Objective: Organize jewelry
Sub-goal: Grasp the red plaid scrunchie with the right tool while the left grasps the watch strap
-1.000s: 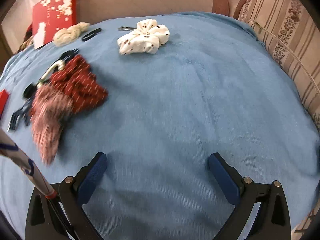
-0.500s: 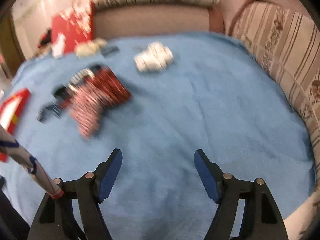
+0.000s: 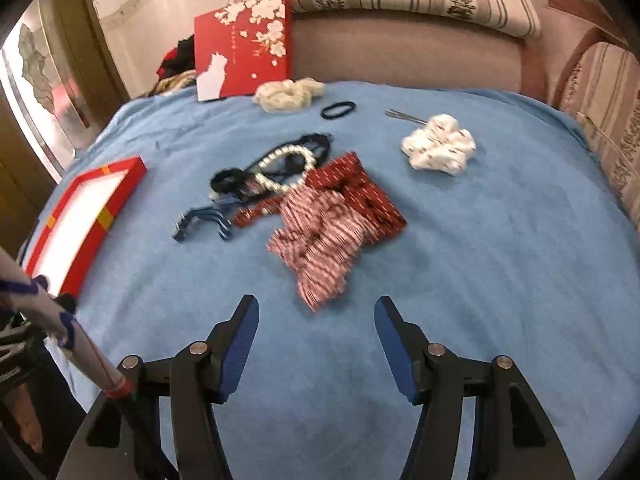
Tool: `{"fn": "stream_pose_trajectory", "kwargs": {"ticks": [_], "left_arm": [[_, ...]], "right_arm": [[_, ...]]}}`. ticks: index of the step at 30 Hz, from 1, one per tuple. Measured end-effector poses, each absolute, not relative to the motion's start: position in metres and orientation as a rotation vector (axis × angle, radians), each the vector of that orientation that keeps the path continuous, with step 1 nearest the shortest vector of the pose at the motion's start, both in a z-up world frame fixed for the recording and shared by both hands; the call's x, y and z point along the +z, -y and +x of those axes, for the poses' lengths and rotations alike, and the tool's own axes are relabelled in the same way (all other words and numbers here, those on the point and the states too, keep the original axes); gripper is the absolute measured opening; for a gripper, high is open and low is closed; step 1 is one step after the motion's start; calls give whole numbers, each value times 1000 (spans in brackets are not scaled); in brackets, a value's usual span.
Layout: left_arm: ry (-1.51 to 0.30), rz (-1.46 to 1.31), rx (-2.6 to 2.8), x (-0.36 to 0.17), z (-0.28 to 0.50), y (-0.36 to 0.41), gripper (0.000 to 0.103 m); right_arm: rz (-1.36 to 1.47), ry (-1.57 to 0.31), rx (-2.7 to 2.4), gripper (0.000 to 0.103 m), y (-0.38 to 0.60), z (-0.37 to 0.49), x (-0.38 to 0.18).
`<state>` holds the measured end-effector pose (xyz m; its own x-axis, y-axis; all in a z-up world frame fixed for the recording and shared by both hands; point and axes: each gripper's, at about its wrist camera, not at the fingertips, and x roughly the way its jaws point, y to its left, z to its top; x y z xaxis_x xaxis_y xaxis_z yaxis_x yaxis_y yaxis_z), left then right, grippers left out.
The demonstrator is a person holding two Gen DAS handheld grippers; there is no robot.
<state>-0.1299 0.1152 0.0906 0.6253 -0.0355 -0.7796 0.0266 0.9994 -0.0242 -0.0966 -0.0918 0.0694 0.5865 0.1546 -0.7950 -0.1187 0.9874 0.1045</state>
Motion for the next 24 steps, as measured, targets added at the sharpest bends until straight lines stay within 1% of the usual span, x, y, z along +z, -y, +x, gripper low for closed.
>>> {"fn": "stream_pose_trajectory", "kwargs": {"ticks": [1, 4, 8, 15, 16, 17, 18, 19, 20, 21, 24], "left_arm": [[-912, -18, -55, 88, -119, -115, 73], [-967, -36, -106, 77, -86, -111, 59], [-1006, -23, -154, 59, -50, -100, 59], [-1077, -26, -227, 31, -3, -77, 58], [-1084, -31, -232, 29, -1, -76, 55], [-1091, -39, -237, 27, 0, -74, 49], [-1105, -38, -232, 25, 1, -71, 29], [-1110, -26, -216, 23, 2, -69, 11], [-1110, -16, -197, 24, 2, -67, 10], [-1112, -28, -206, 25, 2, -68, 9], [-1113, -98, -232, 36, -7, -76, 9]], "right_arm": [[53, -936, 165, 65, 90, -91, 68], [98, -951, 177, 65, 90, -76, 63], [128, -957, 180, 61, 88, -60, 59], [124, -981, 171, 59, 83, -46, 48], [124, -984, 166, 58, 83, -45, 46], [122, -989, 160, 53, 83, -43, 43], [122, -994, 156, 44, 83, -42, 41], [124, -1002, 151, 38, 84, -41, 38], [129, -1001, 141, 20, 85, -40, 36], [144, -1013, 144, 11, 87, -39, 34], [194, -1005, 161, 9, 93, -47, 41]]}}
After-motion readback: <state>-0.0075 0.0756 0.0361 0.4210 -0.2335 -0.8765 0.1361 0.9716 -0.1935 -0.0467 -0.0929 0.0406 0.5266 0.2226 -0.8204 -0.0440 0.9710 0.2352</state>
